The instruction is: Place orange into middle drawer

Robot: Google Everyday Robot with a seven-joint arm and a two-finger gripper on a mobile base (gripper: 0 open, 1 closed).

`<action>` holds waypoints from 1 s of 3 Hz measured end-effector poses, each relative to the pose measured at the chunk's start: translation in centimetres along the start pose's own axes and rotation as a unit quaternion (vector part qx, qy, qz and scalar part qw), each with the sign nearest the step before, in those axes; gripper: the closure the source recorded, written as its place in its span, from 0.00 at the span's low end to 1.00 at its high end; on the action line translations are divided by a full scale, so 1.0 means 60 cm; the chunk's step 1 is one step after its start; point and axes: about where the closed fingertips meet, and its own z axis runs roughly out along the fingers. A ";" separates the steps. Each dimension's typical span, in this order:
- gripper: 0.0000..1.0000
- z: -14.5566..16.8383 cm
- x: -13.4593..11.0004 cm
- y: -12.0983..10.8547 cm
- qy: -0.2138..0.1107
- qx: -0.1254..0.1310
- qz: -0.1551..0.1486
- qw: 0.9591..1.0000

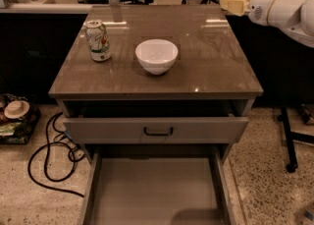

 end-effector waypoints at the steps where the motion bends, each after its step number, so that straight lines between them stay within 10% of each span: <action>1: 1.00 -0.052 -0.019 0.008 0.002 0.004 -0.005 1.000; 3: 1.00 -0.169 -0.053 0.062 0.014 -0.012 -0.009 1.000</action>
Offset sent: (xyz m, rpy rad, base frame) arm -0.1148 -0.0317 0.0426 -0.0422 0.0346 0.0291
